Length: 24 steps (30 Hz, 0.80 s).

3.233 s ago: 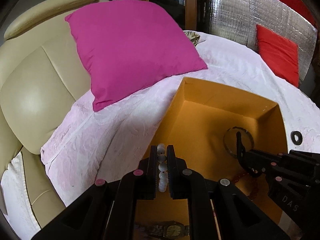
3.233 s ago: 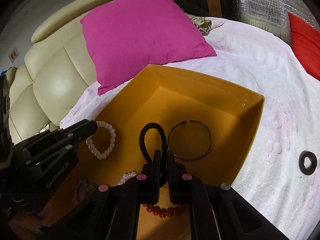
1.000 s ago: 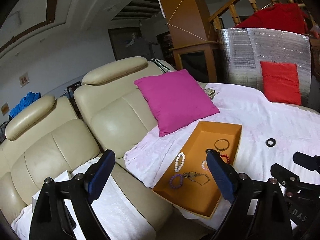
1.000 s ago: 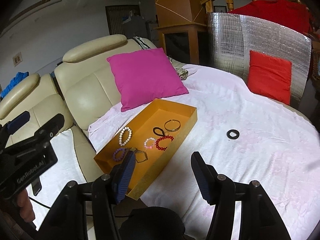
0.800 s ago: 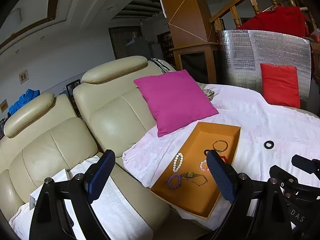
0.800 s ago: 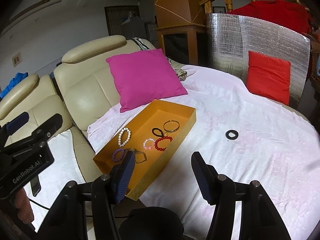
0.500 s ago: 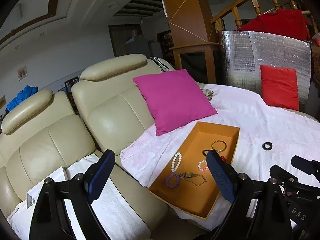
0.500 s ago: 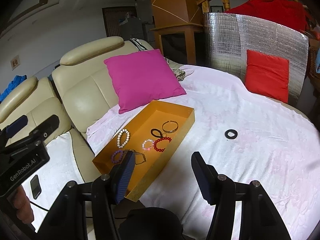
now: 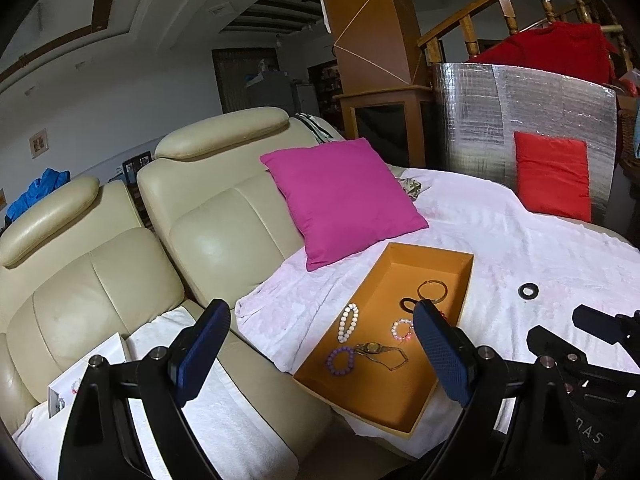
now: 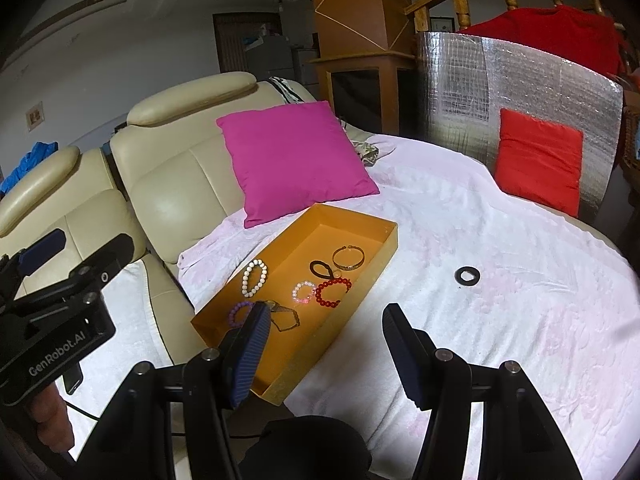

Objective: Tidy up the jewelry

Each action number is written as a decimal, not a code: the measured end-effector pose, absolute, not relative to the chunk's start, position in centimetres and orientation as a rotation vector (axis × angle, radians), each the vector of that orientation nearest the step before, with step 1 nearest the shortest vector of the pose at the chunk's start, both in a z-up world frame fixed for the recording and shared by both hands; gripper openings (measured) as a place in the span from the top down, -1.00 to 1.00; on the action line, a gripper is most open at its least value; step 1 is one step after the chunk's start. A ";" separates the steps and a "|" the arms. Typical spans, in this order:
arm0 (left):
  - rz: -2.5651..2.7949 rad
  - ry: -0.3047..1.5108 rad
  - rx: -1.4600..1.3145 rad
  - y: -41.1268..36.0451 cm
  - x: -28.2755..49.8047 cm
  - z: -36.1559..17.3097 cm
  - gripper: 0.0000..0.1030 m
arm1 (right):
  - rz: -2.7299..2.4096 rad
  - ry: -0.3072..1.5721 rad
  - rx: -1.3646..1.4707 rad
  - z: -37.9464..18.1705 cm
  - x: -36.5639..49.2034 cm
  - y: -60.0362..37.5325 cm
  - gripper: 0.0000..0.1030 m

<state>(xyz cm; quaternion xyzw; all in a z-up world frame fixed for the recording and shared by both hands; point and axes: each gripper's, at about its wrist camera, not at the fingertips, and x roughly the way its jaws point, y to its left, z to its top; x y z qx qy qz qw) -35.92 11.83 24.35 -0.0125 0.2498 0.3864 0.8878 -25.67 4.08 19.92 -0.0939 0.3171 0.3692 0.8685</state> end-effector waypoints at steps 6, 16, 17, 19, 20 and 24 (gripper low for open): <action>0.792 0.521 -0.034 11.9 -36.1 24.4 -0.80 | 0.771 0.667 -0.200 19.9 -25.7 4.3 -0.21; 0.786 0.524 -0.044 12.2 -36.5 24.3 -0.80 | 0.772 0.666 -0.200 20.0 -25.8 4.6 -0.21; 0.787 0.525 -0.045 12.3 -36.4 24.3 -0.80 | 0.772 0.669 -0.200 20.0 -25.7 4.6 -0.21; 0.789 0.527 -0.046 12.5 -36.5 24.3 -0.80 | 0.772 0.672 -0.200 20.0 -25.7 4.8 -0.21; 0.789 0.528 -0.048 12.6 -36.5 24.2 -0.80 | 0.771 0.674 -0.199 20.0 -25.6 4.8 -0.21; 0.793 0.532 -0.053 12.9 -36.6 24.0 -0.80 | 0.774 0.680 -0.200 20.0 -25.7 5.2 -0.21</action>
